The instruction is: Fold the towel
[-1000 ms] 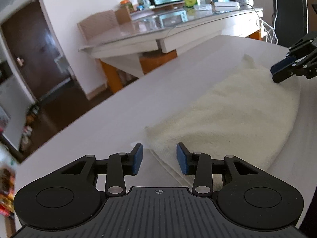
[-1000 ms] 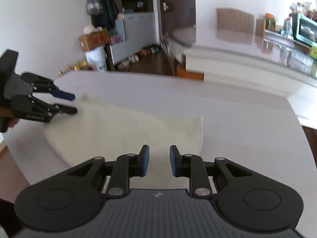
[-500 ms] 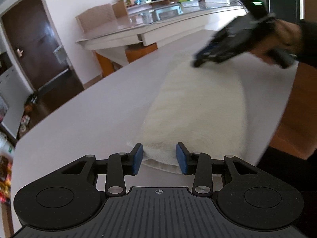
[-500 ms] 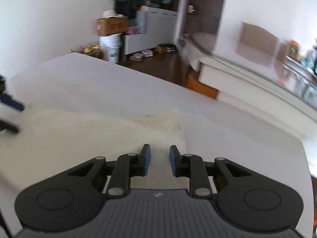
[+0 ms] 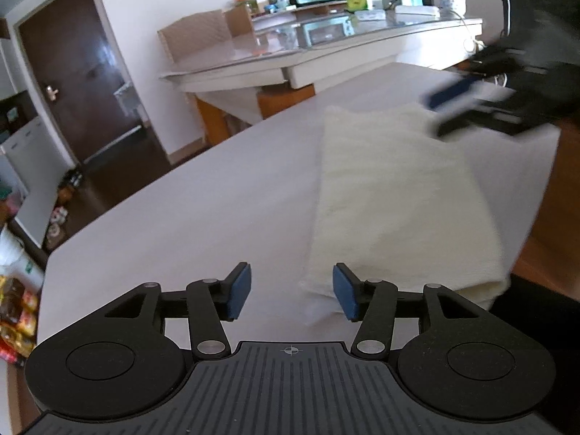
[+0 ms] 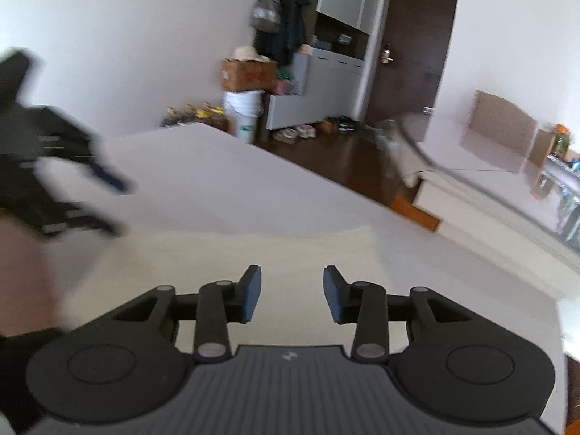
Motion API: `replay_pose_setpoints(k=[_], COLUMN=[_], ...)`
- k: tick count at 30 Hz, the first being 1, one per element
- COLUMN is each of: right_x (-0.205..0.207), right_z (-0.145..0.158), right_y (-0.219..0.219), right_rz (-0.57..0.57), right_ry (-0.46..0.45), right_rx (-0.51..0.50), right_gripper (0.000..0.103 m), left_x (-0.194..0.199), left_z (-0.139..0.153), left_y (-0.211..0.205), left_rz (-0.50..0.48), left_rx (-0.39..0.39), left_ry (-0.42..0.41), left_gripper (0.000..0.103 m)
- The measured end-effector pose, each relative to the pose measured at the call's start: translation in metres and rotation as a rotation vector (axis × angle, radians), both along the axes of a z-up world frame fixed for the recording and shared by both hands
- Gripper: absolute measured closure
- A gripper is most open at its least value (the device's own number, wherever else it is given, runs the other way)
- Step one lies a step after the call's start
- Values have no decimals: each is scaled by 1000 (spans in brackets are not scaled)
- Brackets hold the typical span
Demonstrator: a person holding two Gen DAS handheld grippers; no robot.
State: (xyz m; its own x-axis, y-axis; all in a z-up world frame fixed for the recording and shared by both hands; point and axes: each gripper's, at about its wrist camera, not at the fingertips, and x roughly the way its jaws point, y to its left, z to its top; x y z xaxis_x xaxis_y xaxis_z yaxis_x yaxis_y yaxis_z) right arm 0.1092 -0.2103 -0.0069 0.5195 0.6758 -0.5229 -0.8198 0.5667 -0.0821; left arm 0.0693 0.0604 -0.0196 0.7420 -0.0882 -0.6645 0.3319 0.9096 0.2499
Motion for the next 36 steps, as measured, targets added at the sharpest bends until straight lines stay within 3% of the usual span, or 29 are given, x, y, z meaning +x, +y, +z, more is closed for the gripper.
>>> replay_pose_setpoints(k=[4,7,10,15,18,21,30,31,33,36], right_x=[-40,-80,-104,-126,-139,-145,-158,-158,-160,-159], right_z=[-2,-11,-21,-40,-52,-59,-78,-81,-82,-76], right_y=[0,3,7,11,15,19,23,24,24,23], right_rz=[30,64,94,104,77,91,170,183,194,191], right_ry=[13,-46,-80,-207,-370,-446,-622,-638,-647,-617], right_rx=[1,-72,-133,-249,-338,-387,-487,-506,-506,-469], right_gripper=[61,60,51,49,45,45,55,59,80,87], left_x=[-4,-15,-22,-32,-34,-37,-44,-46,-49,-56], left_z=[-3,-3,-4,-4,-4,-2,9,11,13,15], left_y=[-2,-7,-14,-30,-37,-41,-30,-27,-25,-23], left_rz=[-25,-34,-45,-94,-115,-125,-86,-82,-82,-112], left_rx=[5,-15,-46,-99,-107,-113,-103,-94,-80,-41], left_ry=[7,10,17,41,44,42,7,1,-9,-33], left_gripper=[46,47,47,47,47,47,47,46,46,42])
